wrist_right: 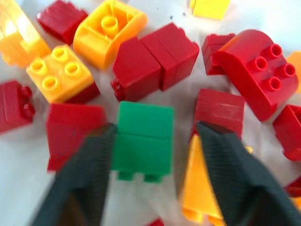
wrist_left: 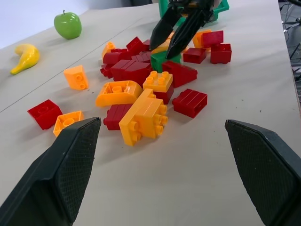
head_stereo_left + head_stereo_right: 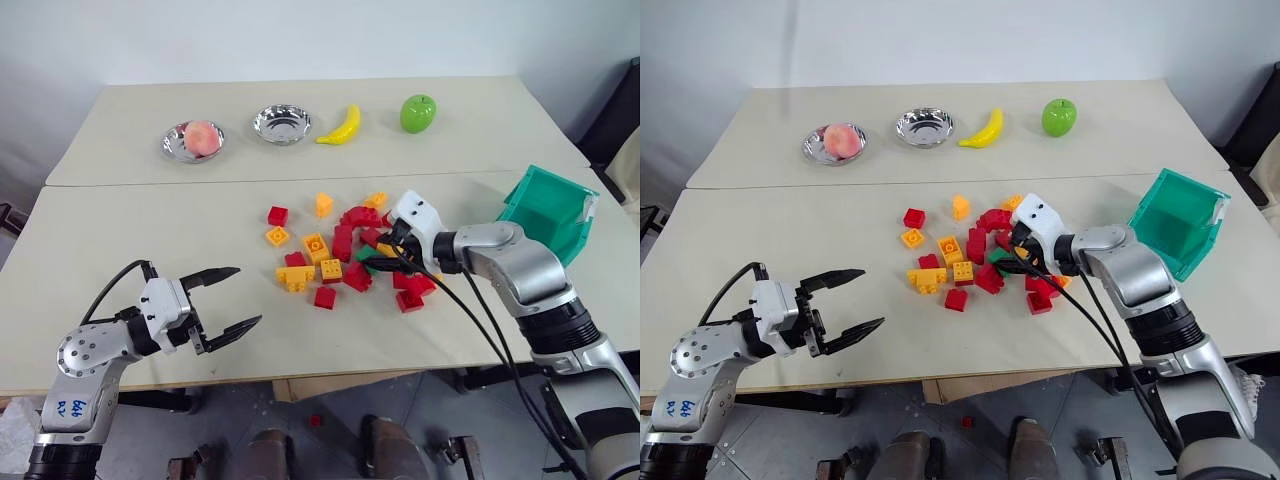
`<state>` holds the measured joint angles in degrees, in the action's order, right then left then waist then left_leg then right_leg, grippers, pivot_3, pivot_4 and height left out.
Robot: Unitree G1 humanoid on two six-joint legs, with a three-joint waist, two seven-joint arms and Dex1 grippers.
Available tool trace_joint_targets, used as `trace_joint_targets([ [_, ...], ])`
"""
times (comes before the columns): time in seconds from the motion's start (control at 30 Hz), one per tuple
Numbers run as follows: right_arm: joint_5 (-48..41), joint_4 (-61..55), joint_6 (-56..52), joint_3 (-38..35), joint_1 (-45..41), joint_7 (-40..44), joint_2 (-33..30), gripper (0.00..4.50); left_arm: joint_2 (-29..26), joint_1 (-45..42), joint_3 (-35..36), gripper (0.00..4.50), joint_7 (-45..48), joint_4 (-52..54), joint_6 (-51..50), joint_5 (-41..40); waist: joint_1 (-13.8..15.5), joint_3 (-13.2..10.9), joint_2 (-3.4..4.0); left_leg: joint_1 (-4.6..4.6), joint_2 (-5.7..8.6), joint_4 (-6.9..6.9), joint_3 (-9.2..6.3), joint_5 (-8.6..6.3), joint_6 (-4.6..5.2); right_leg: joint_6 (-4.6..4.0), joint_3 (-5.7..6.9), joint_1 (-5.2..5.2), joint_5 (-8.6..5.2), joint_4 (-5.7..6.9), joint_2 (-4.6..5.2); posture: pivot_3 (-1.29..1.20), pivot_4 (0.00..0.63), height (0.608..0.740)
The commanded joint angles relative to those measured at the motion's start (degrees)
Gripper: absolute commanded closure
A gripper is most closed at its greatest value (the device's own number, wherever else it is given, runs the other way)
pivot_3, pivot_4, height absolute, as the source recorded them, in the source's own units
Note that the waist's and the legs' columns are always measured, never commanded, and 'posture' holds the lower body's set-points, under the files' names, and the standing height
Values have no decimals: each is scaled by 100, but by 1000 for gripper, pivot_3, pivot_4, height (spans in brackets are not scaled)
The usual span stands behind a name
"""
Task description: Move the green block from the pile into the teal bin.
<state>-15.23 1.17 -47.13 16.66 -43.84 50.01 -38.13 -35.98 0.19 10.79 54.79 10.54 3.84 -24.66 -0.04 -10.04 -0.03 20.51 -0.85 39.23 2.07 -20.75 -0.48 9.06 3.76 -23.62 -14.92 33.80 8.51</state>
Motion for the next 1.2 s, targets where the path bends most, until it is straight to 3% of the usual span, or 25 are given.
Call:
trace_joint_targets([
  [0.03, 69, -18, -306, 247, 77, 412, -274, 2580, 37, 22, 53, 0, -49, 158, 79, -33, -2, 0, -1, 1, 0, 0, 0, -1, 0, 0, 1, 0, 0, -1, 0, 0, 150, 740],
  [0.57, 367, -228, -408, 440, 68, 654, -210, 2580, 105, 3, -6, 0, -81, 166, 85, 7, -13, 0, -1, 3, -1, 0, 3, -5, -2, 0, 4, -4, 0, -4, 1, 0, 150, 740],
  [0.63, 223, -182, 41, 5, 136, 541, -44, 2899, 118, -37, -23, 0, -80, 156, 75, -10, -14, 0, -1, 3, -1, 0, 3, -5, -2, 0, 5, -4, 0, -4, 1, 0, 150, 740],
  [0.73, -129, -203, 591, -833, 260, 448, 123, 2899, 161, -119, -64, 0, -62, 160, 39, -81, -15, -3, 2, 6, -2, 0, 5, -5, -3, 0, 6, -6, 0, -5, 1, 0, 150, 740],
  [0.87, -440, -442, 1154, -1559, 854, 816, -266, 2899, 284, -216, -167, 0, -95, 318, -105, -204, 50, -4, 4, 15, 0, 0, 3, -6, 0, 2, 11, -10, 1, -8, 2, 0, 150, 740],
  [1.1, -714, 75, 2105, -4000, 1677, 72, -770, 2899, 576, -733, -526, 0, -94, 473, -464, -439, 127, -6, 2, 12, -1, 0, 16, -16, 6, 5, 17, -8, 3, -18, 2, 0, 150, 740],
  [1.2, -485, 578, 2382, -4411, 1753, -361, -1037, 2899, 664, -990, -700, 0, 20, 463, -571, -506, 137, -6, 2, 7, -1, 1, 22, -16, 5, 7, 17, -4, 4, -18, 2, 0, 150, 740],
])
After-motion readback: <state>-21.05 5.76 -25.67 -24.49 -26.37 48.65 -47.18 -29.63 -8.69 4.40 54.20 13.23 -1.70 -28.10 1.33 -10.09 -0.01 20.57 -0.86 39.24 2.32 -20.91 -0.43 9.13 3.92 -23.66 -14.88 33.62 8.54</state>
